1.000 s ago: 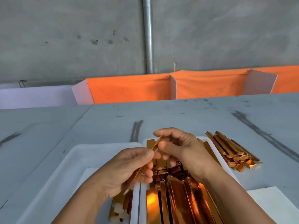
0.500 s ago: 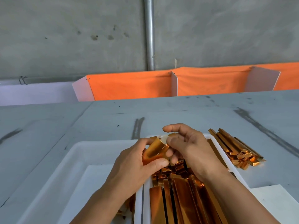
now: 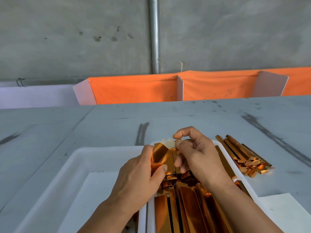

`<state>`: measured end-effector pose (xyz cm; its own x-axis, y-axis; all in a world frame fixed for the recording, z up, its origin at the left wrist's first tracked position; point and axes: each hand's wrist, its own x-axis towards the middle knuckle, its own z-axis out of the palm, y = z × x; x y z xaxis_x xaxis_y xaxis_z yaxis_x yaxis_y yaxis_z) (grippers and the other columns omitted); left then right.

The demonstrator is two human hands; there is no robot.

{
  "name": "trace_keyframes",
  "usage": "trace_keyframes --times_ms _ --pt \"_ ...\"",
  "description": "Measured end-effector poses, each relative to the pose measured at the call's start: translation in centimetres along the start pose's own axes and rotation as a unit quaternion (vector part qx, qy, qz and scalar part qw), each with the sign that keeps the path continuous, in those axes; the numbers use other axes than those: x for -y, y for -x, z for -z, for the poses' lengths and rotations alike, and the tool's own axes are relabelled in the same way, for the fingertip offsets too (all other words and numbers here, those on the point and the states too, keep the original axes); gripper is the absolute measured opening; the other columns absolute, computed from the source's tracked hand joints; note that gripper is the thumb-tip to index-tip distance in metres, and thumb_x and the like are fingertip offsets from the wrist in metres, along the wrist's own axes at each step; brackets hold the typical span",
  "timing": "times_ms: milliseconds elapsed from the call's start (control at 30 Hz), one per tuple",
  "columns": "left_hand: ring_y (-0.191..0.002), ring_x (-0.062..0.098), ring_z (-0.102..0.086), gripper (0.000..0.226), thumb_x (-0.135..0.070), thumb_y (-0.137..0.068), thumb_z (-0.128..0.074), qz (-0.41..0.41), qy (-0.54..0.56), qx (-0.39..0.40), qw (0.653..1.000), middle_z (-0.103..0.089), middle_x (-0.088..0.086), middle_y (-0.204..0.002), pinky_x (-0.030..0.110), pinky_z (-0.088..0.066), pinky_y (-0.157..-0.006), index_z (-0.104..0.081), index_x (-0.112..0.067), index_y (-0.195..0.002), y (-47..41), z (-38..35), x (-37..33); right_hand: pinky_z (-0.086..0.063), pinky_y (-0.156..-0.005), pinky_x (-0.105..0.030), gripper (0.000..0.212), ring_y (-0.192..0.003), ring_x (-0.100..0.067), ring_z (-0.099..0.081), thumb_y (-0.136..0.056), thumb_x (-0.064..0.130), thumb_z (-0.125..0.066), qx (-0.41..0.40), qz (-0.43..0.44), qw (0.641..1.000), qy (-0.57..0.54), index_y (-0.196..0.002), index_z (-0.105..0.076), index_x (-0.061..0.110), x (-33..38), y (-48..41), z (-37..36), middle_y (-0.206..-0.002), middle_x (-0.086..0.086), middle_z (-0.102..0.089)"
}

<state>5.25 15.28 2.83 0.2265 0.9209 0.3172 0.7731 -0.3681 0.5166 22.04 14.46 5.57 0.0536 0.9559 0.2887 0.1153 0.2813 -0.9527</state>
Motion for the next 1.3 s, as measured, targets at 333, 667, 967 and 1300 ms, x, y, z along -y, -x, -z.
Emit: trace_keyframes --times_ms 333,667,967,1300 --pt "-0.060 0.003 -0.060 0.036 -0.051 -0.092 -0.049 0.027 0.049 -0.019 0.998 -0.049 -0.015 -0.075 0.010 -0.046 -0.051 -0.031 -0.034 -0.119 -0.2 -0.1 0.0 -0.046 -0.055 -0.013 0.024 -0.063 -0.003 -0.059 -0.092 0.013 -0.064 -0.055 0.111 0.973 0.193 -0.088 -0.070 0.036 0.0 0.5 -0.7 -0.082 0.015 -0.065" --pt "-0.079 0.009 -0.064 0.055 -0.053 -0.089 -0.054 -0.001 0.016 -0.046 0.999 -0.054 -0.014 -0.092 0.011 -0.050 -0.064 -0.017 -0.045 -0.129 0.0 -0.4 -0.1 -0.043 -0.052 -0.009 0.022 -0.055 -0.001 -0.058 -0.092 0.018 -0.065 -0.045 0.083 0.967 0.237 -0.097 -0.062 0.039 -0.1 0.4 -1.0 -0.063 0.022 -0.061" --pt "-0.075 0.004 -0.057 0.049 -0.053 -0.093 -0.051 -0.019 -0.045 -0.076 0.996 -0.051 -0.021 -0.091 0.009 -0.041 -0.061 -0.021 -0.043 -0.131 -0.2 -0.5 0.2 -0.049 -0.048 -0.018 0.019 -0.046 -0.002 -0.056 -0.094 0.014 -0.063 0.021 -0.028 0.998 0.051 -0.088 -0.072 0.029 0.8 0.5 -0.5 -0.060 0.000 -0.067" --pt "-0.068 0.004 -0.056 0.047 -0.045 -0.096 -0.050 -0.031 -0.008 -0.044 0.999 -0.048 -0.018 -0.077 0.012 -0.043 -0.059 -0.021 -0.041 -0.133 -0.1 -0.5 0.2 -0.049 -0.051 -0.020 0.028 -0.045 -0.007 -0.055 -0.100 0.012 -0.055 0.053 -0.054 0.995 0.059 -0.093 -0.073 0.032 0.7 0.3 -0.6 -0.063 -0.003 -0.068"
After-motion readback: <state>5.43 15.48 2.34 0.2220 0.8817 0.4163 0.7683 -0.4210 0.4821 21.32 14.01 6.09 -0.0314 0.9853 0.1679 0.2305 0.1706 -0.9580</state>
